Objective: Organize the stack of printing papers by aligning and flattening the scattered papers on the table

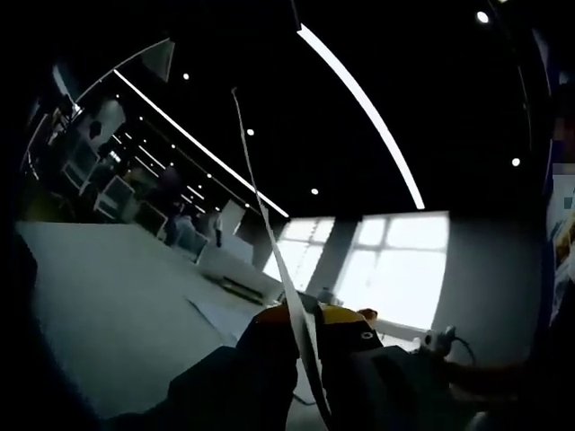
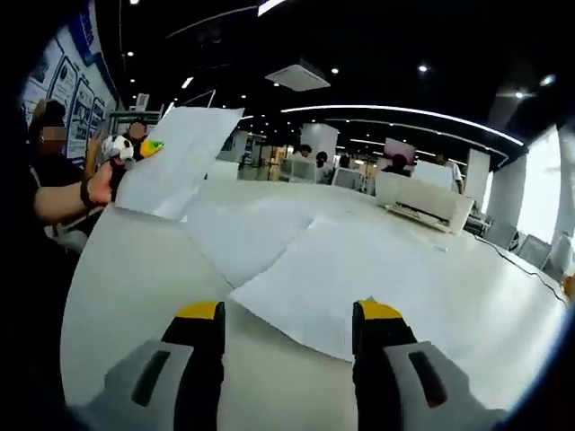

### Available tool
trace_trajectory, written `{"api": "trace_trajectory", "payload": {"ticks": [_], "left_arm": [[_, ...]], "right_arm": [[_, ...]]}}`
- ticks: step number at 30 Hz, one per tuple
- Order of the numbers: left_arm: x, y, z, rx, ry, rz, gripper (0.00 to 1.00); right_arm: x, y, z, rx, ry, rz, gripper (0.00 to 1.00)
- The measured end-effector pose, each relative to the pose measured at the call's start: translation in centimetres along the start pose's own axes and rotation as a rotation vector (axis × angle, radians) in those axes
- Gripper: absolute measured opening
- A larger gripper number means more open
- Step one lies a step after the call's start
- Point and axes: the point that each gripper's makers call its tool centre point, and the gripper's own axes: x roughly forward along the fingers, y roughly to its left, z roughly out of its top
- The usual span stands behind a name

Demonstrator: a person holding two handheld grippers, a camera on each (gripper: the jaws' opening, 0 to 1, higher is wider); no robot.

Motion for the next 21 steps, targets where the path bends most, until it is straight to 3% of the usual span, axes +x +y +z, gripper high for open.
{"api": "trace_trajectory", "payload": {"ticks": [1, 2, 3, 7, 15, 21], "left_arm": [[0.0, 0.0, 0.0, -0.001, -0.002, 0.001, 0.1], [0.0, -0.1, 0.0, -0.001, -0.003, 0.001, 0.1], [0.0, -0.1, 0.0, -0.003, -0.006, 0.003, 0.1], [0.0, 0.0, -0.1, 0.002, -0.003, 0.003, 0.1], [-0.1, -0.6, -0.1, 0.004, -0.006, -0.003, 0.1], [0.0, -0.6, -0.1, -0.001, -0.005, -0.007, 0.11]], "right_arm": [[0.1, -0.3, -1.0, -0.01, 0.054, -0.02, 0.45], [0.0, -0.1, -0.8, 0.034, 0.035, -0.026, 0.45], [0.3, 0.1, -0.7, 0.022, 0.034, -0.013, 0.44], [0.6, 1.0, -1.0, 0.13, 0.052, 0.029, 0.32], [0.9, -1.2, -1.1, 0.273, 0.046, -0.025, 0.13], [0.7, -2.1, -1.2, 0.237, 0.055, -0.064, 0.03]]}}
